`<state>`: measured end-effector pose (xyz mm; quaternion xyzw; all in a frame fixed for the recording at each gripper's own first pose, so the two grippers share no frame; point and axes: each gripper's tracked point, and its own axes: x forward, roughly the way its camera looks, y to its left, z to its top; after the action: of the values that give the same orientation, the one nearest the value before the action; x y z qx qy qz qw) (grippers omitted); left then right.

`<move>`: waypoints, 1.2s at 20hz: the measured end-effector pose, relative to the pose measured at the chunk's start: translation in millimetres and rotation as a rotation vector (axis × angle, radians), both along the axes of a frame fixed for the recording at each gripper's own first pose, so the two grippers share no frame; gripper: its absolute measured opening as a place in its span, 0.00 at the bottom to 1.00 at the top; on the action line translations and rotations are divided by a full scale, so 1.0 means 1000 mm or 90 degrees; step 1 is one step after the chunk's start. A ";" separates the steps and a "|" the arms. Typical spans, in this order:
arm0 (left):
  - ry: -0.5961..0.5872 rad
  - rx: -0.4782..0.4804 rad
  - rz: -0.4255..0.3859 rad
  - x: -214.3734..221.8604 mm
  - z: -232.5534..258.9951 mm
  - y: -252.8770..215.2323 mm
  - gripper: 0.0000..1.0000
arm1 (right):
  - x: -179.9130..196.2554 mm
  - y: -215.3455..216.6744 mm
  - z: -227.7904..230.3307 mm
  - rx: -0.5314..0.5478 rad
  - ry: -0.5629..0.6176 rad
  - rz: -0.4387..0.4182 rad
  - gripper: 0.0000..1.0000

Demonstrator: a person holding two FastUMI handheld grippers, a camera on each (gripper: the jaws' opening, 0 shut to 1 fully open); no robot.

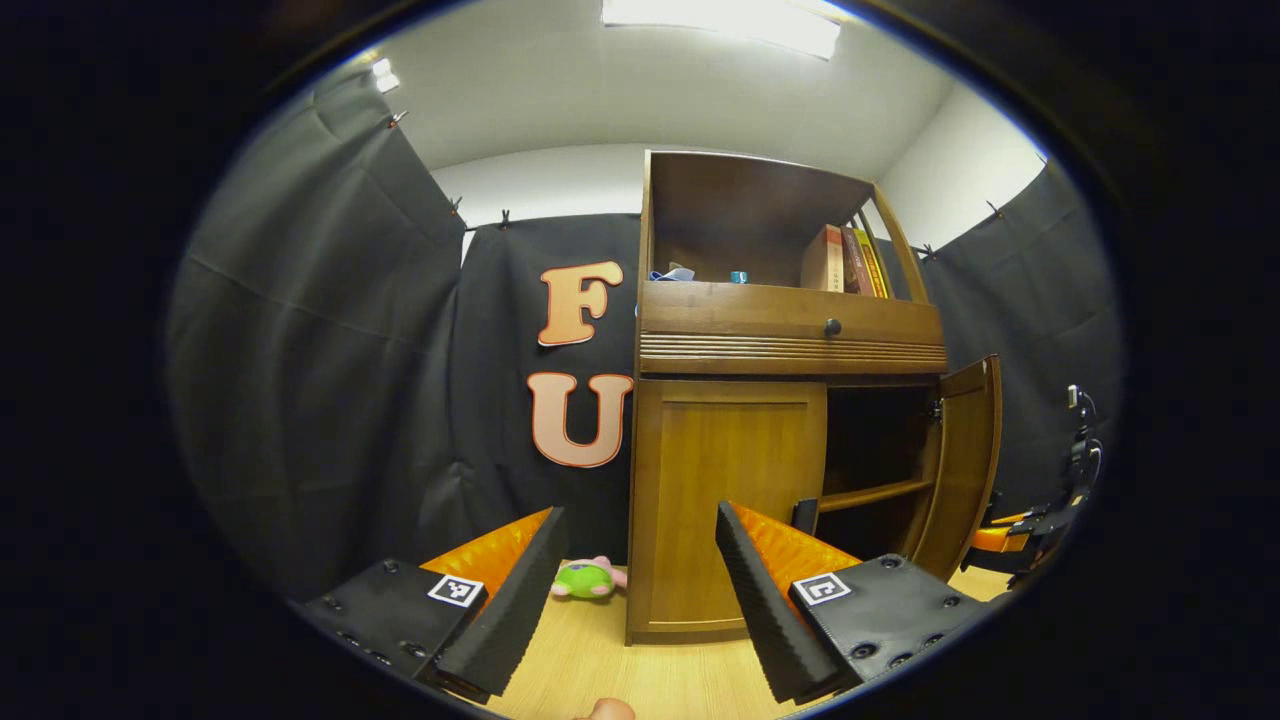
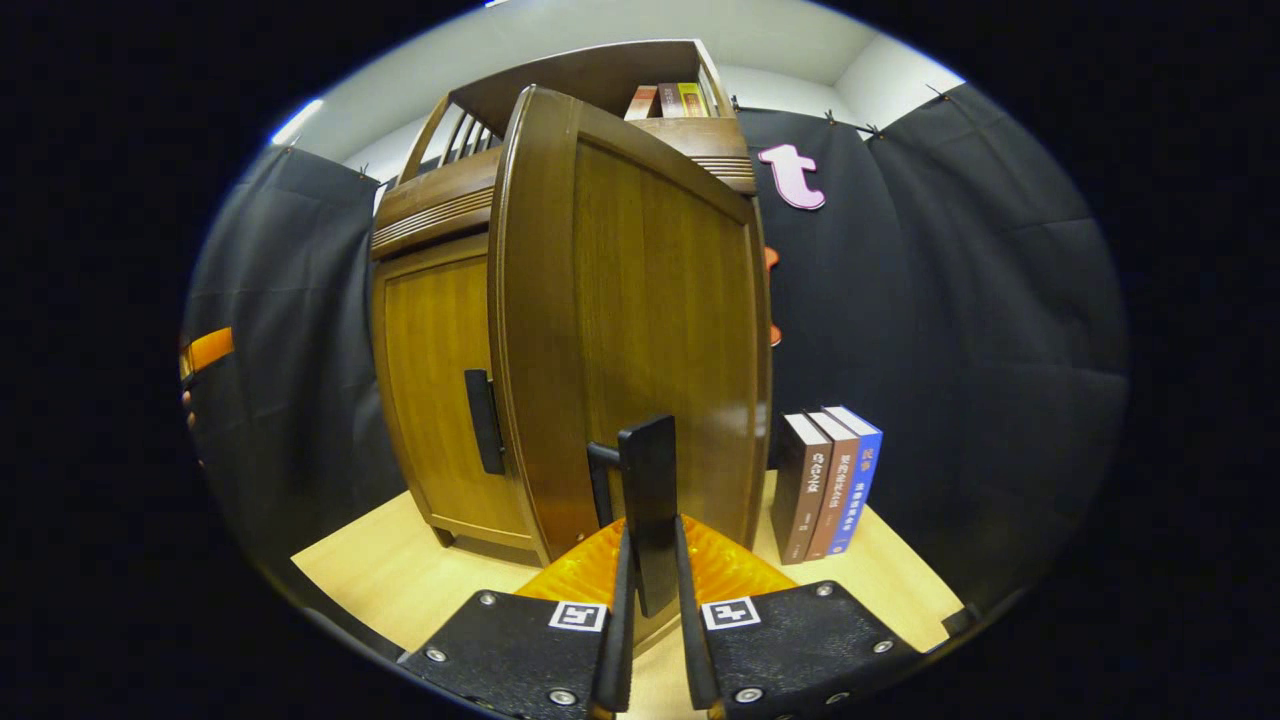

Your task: Open the right door of the double-door shoe cabinet with the right hand, and open the left door with the left hand.

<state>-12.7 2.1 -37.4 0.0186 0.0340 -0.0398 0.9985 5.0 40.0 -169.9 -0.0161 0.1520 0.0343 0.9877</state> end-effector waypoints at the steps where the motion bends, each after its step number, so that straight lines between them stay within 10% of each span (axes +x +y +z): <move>1: 0.001 0.000 -0.003 0.000 0.000 -0.004 0.95 | -0.003 -0.008 0.002 -0.010 -0.001 -0.009 0.09; 9: 0.012 -0.005 -0.015 0.002 -0.004 -0.032 0.95 | -0.016 -0.071 0.011 -0.029 -0.011 -0.059 0.18; 10: 0.014 -0.008 -0.014 0.004 -0.005 -0.035 0.95 | -0.017 -0.077 0.011 -0.027 -0.013 -0.061 0.06; 24: 0.048 0.001 0.028 0.018 -0.029 -0.054 0.95 | -0.015 -0.143 0.017 0.013 -0.026 -0.032 0.03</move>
<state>5.7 -52.4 -65.9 0.0174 0.0718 -0.0181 0.9971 -10.1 -102.8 -153.1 -0.0027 0.1314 0.0110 0.9913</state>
